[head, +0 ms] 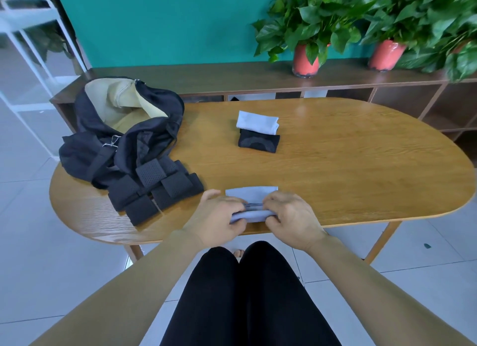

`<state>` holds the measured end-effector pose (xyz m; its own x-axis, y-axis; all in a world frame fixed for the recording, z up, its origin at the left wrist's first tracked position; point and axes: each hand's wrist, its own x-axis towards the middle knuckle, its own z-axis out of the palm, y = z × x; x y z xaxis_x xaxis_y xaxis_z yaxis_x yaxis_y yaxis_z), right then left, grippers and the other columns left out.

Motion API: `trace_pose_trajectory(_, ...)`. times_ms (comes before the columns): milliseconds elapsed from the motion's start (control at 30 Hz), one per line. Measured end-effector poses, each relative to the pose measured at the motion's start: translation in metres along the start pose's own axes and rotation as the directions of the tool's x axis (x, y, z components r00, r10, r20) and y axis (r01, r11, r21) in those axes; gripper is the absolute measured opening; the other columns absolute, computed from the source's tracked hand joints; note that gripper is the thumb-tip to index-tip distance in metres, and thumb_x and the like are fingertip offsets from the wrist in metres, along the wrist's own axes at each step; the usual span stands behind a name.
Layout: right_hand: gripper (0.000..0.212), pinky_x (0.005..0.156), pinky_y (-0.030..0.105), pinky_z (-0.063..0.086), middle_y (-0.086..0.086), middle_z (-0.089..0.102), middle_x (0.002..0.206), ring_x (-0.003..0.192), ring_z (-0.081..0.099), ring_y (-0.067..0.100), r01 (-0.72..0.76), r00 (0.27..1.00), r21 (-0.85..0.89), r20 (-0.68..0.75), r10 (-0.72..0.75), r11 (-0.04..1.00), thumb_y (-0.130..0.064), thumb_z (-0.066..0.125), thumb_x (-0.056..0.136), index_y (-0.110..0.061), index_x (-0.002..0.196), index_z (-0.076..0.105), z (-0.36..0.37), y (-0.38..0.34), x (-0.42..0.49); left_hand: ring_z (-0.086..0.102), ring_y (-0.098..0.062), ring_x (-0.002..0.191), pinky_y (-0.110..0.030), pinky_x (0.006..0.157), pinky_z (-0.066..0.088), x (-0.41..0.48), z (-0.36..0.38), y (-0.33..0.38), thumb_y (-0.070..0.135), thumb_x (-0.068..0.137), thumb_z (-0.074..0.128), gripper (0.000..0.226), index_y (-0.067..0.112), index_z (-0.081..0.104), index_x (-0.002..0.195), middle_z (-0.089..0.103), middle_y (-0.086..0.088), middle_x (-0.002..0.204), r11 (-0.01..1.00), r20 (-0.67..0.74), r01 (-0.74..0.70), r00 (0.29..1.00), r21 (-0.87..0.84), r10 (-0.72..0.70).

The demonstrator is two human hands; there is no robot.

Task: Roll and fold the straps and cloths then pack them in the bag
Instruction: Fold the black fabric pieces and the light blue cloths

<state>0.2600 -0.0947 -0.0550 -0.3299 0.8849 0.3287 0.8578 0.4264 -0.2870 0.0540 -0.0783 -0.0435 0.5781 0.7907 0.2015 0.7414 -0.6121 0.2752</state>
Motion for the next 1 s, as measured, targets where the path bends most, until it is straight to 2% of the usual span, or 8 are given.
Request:
trace_pose_trajectory(167,0.025,0.051,0.028,0.027,0.003,0.050,0.059,0.056,0.042,0.021,-0.281,0.955,0.298,-0.001,0.295,0.912,-0.030,0.036,0.073,-0.012,0.070,0.054,-0.005,0.001,0.009,0.049,-0.012,0.058,-0.038,0.105,0.027,0.012,0.000,-0.004,0.035,0.089,0.045,0.023,0.019,0.058,0.080,0.044,0.004,0.052,0.974,-0.070,0.199,0.976,-0.104,-0.207)
trace_pose_trajectory(233,0.013,0.051,0.030,0.030,0.001,0.045,0.054,0.053,0.039,0.018,-0.391,0.908,0.404,0.025,0.418,0.827,-0.022,0.047,0.081,-0.018,0.070,0.054,-0.003,0.003,0.014,0.049,-0.013,0.058,-0.040,0.095,0.038,0.018,-0.001,-0.006,0.036,0.091,0.052,0.020,0.019,0.062,0.090,0.044,0.007,0.050,0.934,-0.118,0.269,0.946,-0.234,-0.302)
trace_pose_trajectory(333,0.018,0.052,0.029,0.033,-0.006,0.042,0.053,0.055,0.041,0.015,-0.461,0.855,0.472,0.010,0.519,0.751,-0.023,0.057,0.088,-0.025,0.070,0.053,0.004,0.006,0.021,0.056,-0.017,0.069,-0.040,0.091,0.043,0.028,-0.002,-0.006,0.039,0.092,0.057,0.025,0.020,0.061,0.108,0.051,0.009,0.060,0.865,-0.107,0.368,0.899,-0.341,-0.425)
trace_pose_trajectory(433,0.011,0.054,0.028,0.035,-0.009,0.044,0.056,0.061,0.048,0.016,-0.505,0.813,0.460,-0.030,0.581,0.730,-0.030,0.058,0.090,-0.020,0.094,0.061,0.011,0.006,0.028,0.058,-0.015,0.073,-0.034,0.096,0.036,0.036,0.002,-0.003,0.042,0.093,0.054,0.031,0.024,0.056,0.117,0.053,0.009,0.063,0.858,-0.132,0.424,0.870,-0.288,-0.475)
trace_pose_trajectory(567,0.034,0.061,0.029,0.041,-0.010,0.048,0.065,0.072,0.055,0.016,-0.569,0.759,0.415,-0.066,0.647,0.710,-0.035,0.057,0.091,-0.020,0.122,0.053,0.014,0.001,0.037,0.058,-0.015,0.071,-0.029,0.092,0.022,0.042,0.009,-0.001,0.043,0.095,0.048,0.039,0.028,0.043,0.131,0.053,0.008,0.061,0.860,-0.181,0.495,0.841,-0.123,-0.509)
trace_pose_trajectory(733,0.039,0.060,0.029,0.038,-0.007,0.054,0.075,0.071,0.053,0.017,-0.625,0.706,0.348,-0.131,0.696,0.699,-0.034,0.058,0.090,-0.020,0.124,0.045,0.018,-0.006,0.043,0.049,-0.014,0.063,-0.032,0.091,0.026,0.047,0.014,0.001,0.045,0.097,0.040,0.041,0.026,0.039,0.134,0.047,0.009,0.055,0.838,-0.161,0.544,0.832,0.044,-0.531)
trace_pose_trajectory(867,0.042,0.058,0.028,0.033,-0.002,0.055,0.109,0.070,0.048,0.015,-0.631,0.698,0.315,-0.170,0.696,0.709,-0.030,0.062,0.089,-0.020,0.125,0.043,0.021,-0.004,0.040,0.044,-0.014,0.060,-0.032,0.089,0.026,0.049,0.014,0.000,0.047,0.098,0.037,0.038,0.025,0.043,0.128,0.040,0.010,0.051,0.823,-0.146,0.551,0.833,0.136,-0.533)
trace_pose_trajectory(1000,0.034,0.057,0.027,0.034,-0.002,0.049,0.111,0.073,0.053,0.019,-0.631,0.713,0.242,-0.195,0.674,0.737,-0.030,0.062,0.088,-0.019,0.116,0.046,0.025,-0.003,0.039,0.041,-0.012,0.051,-0.032,0.079,0.021,0.052,0.015,-0.001,0.046,0.099,0.036,0.029,0.024,0.045,0.116,0.041,0.010,0.050,0.820,-0.120,0.550,0.835,0.157,-0.537)
